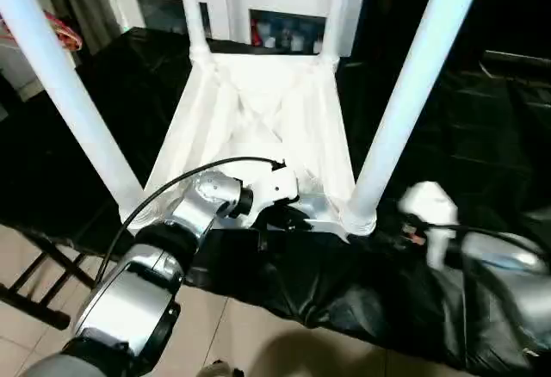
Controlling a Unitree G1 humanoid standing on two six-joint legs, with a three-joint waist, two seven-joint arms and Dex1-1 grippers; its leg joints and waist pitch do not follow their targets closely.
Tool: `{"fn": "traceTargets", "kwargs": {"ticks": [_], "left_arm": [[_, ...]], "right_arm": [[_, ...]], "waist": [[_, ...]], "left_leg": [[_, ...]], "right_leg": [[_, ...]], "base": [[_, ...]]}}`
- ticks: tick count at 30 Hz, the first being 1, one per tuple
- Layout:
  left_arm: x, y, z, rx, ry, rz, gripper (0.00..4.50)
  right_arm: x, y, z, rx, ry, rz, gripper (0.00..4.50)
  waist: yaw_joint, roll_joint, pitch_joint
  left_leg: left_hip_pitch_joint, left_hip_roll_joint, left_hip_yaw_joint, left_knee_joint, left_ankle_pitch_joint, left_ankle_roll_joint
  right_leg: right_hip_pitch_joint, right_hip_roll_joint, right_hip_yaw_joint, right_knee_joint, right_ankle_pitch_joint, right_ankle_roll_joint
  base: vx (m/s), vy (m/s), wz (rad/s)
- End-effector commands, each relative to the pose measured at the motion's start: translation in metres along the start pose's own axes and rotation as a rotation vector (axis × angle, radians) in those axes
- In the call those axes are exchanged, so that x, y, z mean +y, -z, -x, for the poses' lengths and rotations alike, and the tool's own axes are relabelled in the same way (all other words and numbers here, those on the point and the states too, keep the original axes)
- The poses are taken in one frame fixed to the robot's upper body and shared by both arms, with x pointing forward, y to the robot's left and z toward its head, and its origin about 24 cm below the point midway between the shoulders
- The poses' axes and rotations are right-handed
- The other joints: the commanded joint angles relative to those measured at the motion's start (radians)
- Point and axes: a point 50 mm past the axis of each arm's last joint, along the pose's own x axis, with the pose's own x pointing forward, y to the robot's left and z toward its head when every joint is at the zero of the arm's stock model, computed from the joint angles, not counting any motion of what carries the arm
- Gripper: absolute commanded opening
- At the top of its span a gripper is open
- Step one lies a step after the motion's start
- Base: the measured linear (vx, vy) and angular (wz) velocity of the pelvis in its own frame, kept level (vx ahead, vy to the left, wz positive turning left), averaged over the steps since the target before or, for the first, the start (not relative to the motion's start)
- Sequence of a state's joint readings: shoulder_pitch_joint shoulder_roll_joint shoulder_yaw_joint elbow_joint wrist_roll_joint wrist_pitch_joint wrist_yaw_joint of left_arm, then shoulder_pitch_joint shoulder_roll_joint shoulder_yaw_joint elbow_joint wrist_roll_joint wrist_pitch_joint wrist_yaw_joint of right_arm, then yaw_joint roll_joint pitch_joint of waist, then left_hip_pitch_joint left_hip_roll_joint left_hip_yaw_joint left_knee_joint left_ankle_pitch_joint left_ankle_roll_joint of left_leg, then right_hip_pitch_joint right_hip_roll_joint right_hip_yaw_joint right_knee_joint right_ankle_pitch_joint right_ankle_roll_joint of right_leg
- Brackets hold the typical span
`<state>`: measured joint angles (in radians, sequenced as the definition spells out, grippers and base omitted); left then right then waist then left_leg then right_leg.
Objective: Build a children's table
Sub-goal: Rotate leg to tighten
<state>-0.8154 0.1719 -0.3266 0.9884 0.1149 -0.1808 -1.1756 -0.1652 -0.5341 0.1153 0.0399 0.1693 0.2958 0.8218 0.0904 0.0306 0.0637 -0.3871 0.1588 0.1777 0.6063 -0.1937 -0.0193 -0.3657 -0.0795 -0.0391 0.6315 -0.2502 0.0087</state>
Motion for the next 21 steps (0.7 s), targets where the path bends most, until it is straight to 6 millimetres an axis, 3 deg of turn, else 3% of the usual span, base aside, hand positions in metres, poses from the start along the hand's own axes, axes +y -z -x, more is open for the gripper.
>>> {"fn": "traceTargets", "kwargs": {"ticks": [1, 2, 6, 10, 21], "left_arm": [[-0.007, 0.010, -0.003, -0.023, -0.012, 0.058, 0.02], [-0.010, 0.013, -0.002, -0.010, 0.014, 0.059, 0.02], [-0.012, 0.014, 0.000, -0.006, 0.022, 0.058, 0.02], [-0.012, 0.015, 0.002, -0.003, 0.020, 0.056, 0.02], [-0.012, 0.019, 0.009, 0.016, 0.027, 0.078, 0.00]], "right_arm": [[-0.004, -0.001, -0.002, 0.007, 0.023, 0.015, 4.50], [-0.005, -0.002, -0.005, -0.003, 0.015, 0.007, 4.50], [-0.005, -0.004, -0.012, -0.015, -0.006, 0.001, 4.50], [-0.007, -0.008, -0.017, -0.045, -0.014, -0.001, 4.50], [-0.008, -0.012, -0.023, -0.084, -0.044, -0.014, 3.50]], "waist": [[0.003, -0.027, -0.051], [0.003, -0.029, -0.053], [0.003, -0.027, -0.051], [0.002, -0.029, -0.046], [-0.007, -0.026, -0.038]], "left_leg": [[0.017, 0.079, -0.031, -0.076, -0.111, 0.117], [0.015, 0.079, -0.031, -0.075, -0.083, 0.130], [0.015, 0.077, -0.027, -0.072, -0.062, 0.154], [0.014, 0.078, -0.027, -0.075, -0.075, 0.150], [0.015, 0.079, -0.027, -0.083, -0.103, 0.131]], "right_leg": [[0.033, -0.091, 0.041, -0.075, 0.026, -0.312], [0.035, -0.090, 0.041, -0.068, 0.081, -0.310], [0.033, -0.090, 0.041, -0.066, 0.124, -0.309], [0.031, -0.090, 0.040, -0.069, 0.094, -0.309], [0.029, -0.089, 0.042, -0.076, 0.056, -0.308]], "base": [[0.000, 0.000, 0.00], [0.000, 0.000, 0.00], [0.000, 0.000, 0.00], [0.000, 0.000, 0.00], [0.000, 0.000, 0.00]]}}
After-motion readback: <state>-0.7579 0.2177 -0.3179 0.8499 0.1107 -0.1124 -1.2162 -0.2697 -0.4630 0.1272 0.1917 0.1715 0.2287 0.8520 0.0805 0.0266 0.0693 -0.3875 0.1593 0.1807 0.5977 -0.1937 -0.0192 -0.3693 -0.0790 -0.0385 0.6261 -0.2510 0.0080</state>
